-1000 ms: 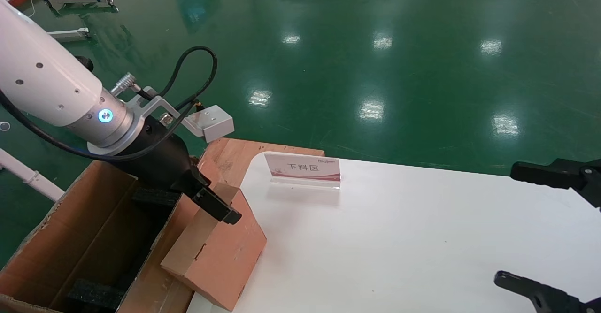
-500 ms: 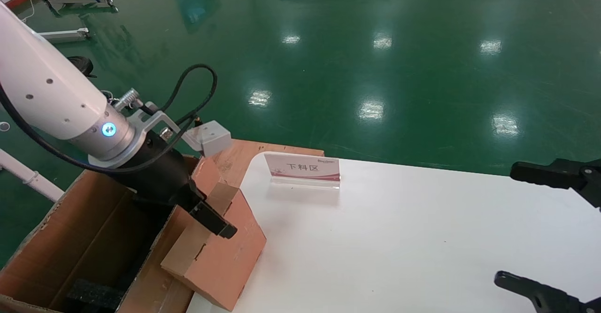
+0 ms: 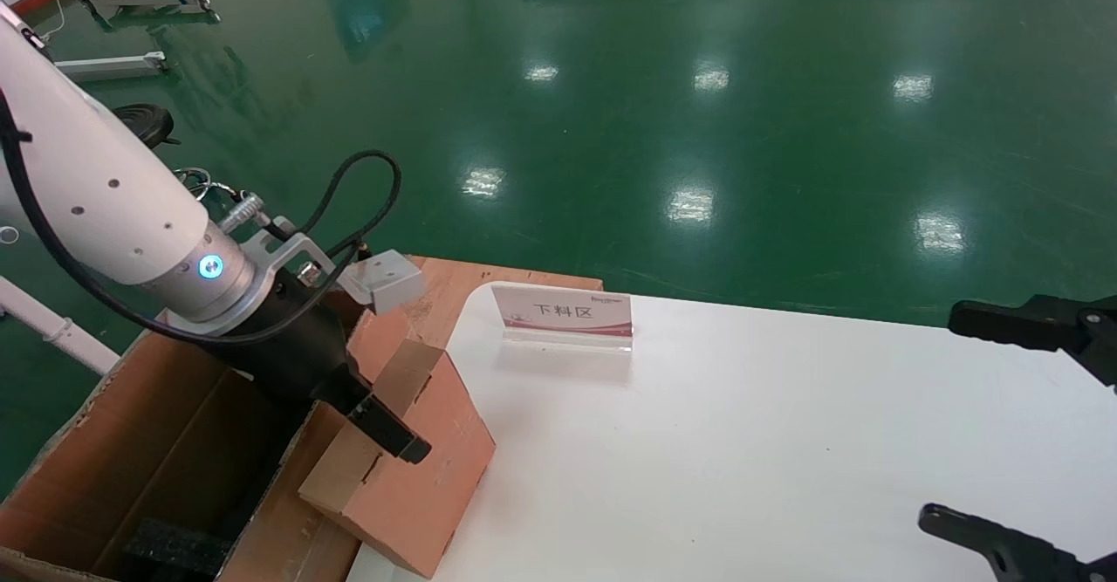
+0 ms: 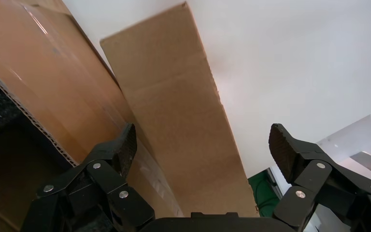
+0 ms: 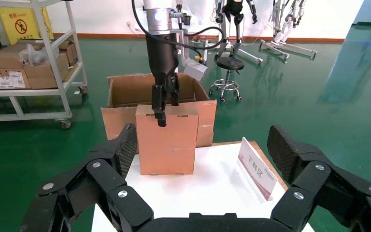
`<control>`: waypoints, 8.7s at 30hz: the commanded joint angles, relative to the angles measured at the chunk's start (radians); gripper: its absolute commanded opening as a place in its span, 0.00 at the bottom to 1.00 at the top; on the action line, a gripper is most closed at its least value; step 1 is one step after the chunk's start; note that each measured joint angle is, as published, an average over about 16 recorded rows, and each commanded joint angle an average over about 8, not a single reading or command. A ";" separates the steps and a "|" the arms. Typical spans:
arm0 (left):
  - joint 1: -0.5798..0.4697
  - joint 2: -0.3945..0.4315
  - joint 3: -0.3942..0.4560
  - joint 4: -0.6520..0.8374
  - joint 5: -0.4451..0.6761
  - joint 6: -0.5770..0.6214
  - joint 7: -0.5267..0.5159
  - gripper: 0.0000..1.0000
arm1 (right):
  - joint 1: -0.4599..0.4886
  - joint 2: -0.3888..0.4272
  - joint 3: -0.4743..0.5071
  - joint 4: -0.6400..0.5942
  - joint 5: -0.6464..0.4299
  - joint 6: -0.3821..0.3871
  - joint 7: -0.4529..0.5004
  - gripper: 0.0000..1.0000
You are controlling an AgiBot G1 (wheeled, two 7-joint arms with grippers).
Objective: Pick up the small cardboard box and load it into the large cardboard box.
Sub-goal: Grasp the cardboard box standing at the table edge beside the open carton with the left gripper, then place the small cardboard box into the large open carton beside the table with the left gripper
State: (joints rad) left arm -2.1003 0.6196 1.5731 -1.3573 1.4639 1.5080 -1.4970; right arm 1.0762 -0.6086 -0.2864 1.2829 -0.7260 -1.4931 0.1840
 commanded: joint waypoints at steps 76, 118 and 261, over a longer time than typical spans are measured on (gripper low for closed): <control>-0.155 0.070 -0.009 0.015 0.071 0.032 -0.069 0.00 | 0.001 0.001 -0.002 -0.001 0.001 0.001 -0.001 0.00; -0.920 0.187 0.791 -0.023 -0.174 0.132 -0.254 0.00 | 0.001 0.002 -0.004 -0.001 0.003 0.002 -0.002 1.00; -0.392 -0.360 0.724 0.131 0.242 -0.445 0.111 0.00 | 0.003 0.005 -0.012 -0.001 0.008 0.005 -0.006 1.00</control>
State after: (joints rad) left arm -2.4940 0.2564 2.2959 -1.2288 1.7039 1.0650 -1.3856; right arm 1.0793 -0.6037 -0.2987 1.2815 -0.7176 -1.4880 0.1776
